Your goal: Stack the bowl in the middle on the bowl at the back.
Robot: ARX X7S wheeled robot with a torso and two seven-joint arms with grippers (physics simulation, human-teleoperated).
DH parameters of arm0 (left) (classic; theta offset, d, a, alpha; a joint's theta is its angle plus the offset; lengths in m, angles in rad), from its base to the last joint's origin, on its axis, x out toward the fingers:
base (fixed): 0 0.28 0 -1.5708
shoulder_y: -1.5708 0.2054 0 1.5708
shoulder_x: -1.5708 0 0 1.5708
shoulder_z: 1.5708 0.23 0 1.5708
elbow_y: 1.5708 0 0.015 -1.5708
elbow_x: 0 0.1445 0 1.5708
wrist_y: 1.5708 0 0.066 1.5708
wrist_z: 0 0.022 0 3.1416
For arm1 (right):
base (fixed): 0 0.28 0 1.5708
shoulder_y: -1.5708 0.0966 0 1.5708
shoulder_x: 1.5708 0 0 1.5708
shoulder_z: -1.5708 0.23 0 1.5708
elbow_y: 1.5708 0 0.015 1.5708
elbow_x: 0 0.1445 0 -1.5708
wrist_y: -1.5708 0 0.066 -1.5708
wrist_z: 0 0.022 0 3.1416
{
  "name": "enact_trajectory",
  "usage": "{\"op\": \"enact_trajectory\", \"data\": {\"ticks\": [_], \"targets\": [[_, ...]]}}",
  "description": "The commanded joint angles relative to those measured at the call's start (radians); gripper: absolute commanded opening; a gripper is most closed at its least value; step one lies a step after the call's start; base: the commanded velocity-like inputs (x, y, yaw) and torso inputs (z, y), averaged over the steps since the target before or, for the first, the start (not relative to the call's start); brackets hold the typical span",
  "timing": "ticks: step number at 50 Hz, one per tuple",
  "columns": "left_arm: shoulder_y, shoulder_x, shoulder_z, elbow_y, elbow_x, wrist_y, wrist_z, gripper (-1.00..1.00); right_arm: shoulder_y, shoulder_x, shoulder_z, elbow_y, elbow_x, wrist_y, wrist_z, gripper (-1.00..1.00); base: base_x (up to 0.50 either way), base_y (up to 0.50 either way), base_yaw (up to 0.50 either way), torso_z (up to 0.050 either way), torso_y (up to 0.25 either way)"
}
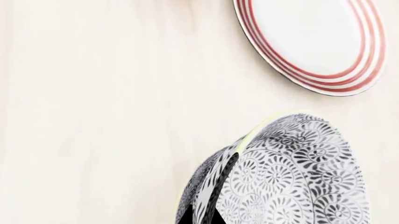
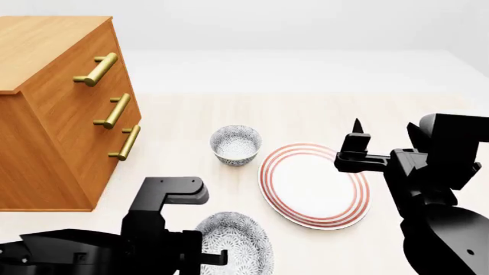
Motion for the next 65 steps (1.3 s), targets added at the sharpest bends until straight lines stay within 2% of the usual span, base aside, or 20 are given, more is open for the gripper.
{"op": "enact_trajectory", "data": {"ticks": [1,14,15,39,46,51,54,57,59,62,65], "targets": [[0.001,0.008,0.009,-0.013,0.012,0.007,0.01,-1.0,-0.007,0.003,0.005,-0.002,0.011,-0.002,0.005,1.0,0.0,0.0,0.0,0.0,0.0],[-0.001,0.009,0.023,-0.022,0.012,0.004,0.016,-1.0,-0.004,0.008,0.009,-0.005,0.024,0.005,0.013,1.0,0.0,0.0,0.0,0.001,0.0],[-0.001,0.008,0.023,-0.022,0.012,0.004,0.016,1.0,-0.003,0.008,0.008,-0.005,0.024,0.005,0.014,1.0,0.0,0.0,0.0,0.0,0.0],[-0.053,-0.024,-0.017,0.034,-0.001,0.012,0.027,1.0,0.03,0.011,-0.012,-0.001,0.039,0.016,0.038,1.0,0.0,0.0,0.0,0.0,0.0],[-0.098,-0.081,-0.076,0.143,-0.076,0.036,0.002,1.0,0.056,0.0,0.039,-0.08,0.095,0.112,0.067,1.0,0.0,0.0,0.0,0.0,0.0],[-0.12,-0.141,-0.134,0.208,-0.105,0.05,0.001,1.0,0.109,-0.032,0.12,-0.182,0.183,0.265,0.106,1.0,0.0,0.0,0.0,0.0,0.0],[-0.125,-0.182,-0.176,0.246,-0.106,0.057,0.009,1.0,0.118,0.005,0.174,-0.183,0.435,0.278,0.291,1.0,0.0,0.0,0.0,0.0,0.0],[-0.119,-0.229,-0.228,0.287,-0.086,0.058,0.029,1.0,0.145,0.065,0.214,-0.151,0.835,0.272,0.619,1.0,0.0,0.0,0.0,0.0,0.0],[-0.114,-0.259,-0.269,0.308,-0.056,0.058,0.049,1.0,0.156,0.118,0.185,-0.133,1.054,0.22,0.824,1.0,0.0,0.0,0.0,0.0,0.0],[-0.1,-0.301,-0.332,0.346,-0.011,0.065,0.075,1.0,0.176,0.198,0.103,-0.14,1.251,0.109,1.025,1.0,0.0,0.0,0.0,0.0,0.0],[-0.078,-0.33,-0.397,0.382,0.055,0.074,0.103,1.0,0.207,0.255,0.03,-0.168,1.366,0.019,1.15,1.0,0.0,0.0,0.0,0.0,0.0]]}}
